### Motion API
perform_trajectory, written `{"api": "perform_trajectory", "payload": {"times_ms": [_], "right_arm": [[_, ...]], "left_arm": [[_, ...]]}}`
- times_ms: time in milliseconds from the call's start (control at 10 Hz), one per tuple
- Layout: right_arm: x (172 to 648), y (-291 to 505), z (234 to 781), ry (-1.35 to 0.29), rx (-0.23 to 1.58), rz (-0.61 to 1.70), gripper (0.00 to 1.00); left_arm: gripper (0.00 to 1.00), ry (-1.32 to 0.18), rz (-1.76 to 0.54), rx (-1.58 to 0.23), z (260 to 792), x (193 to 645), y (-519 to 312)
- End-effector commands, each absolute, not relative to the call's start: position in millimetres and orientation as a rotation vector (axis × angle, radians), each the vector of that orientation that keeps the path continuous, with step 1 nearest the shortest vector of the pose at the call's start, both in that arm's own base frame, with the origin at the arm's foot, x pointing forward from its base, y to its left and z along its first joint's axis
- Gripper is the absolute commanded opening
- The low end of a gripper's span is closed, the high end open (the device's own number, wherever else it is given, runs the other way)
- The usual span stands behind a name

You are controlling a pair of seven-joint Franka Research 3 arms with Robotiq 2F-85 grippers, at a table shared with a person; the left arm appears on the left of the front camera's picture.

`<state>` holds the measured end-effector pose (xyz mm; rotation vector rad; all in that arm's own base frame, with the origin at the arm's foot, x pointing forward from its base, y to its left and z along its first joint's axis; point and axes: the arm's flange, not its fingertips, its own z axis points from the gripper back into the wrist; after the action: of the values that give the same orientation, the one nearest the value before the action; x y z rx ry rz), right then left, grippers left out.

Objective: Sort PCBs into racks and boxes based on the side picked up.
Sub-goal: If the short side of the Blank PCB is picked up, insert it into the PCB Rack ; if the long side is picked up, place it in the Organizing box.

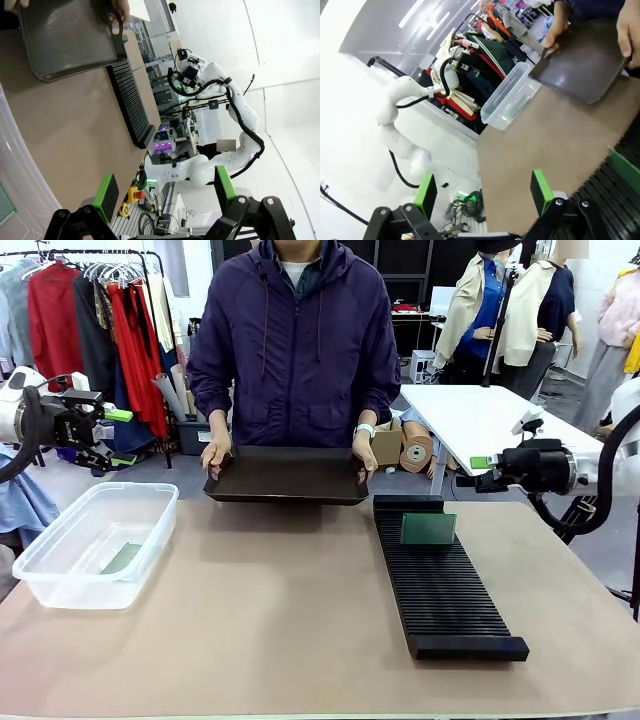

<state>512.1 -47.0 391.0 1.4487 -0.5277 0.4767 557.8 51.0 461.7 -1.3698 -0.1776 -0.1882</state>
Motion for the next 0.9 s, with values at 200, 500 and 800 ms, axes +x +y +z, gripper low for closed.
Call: {"api": "perform_trajectory", "payload": {"times_ms": [200,500,800], "right_arm": [[489,-29,432,-0.36,1.471,0.305,1.0],[478,-26,450,-0.261,1.578,0.233,1.0],[481,-26,446,-0.266,1.545,0.278,1.0]], "left_arm": [[1.0,-0.181,-0.188,-1.371,464,555,51],[1.0,-0.181,-0.188,-1.371,464,555,51],[1.0,-0.181,-0.188,-1.371,464,555,51]]}}
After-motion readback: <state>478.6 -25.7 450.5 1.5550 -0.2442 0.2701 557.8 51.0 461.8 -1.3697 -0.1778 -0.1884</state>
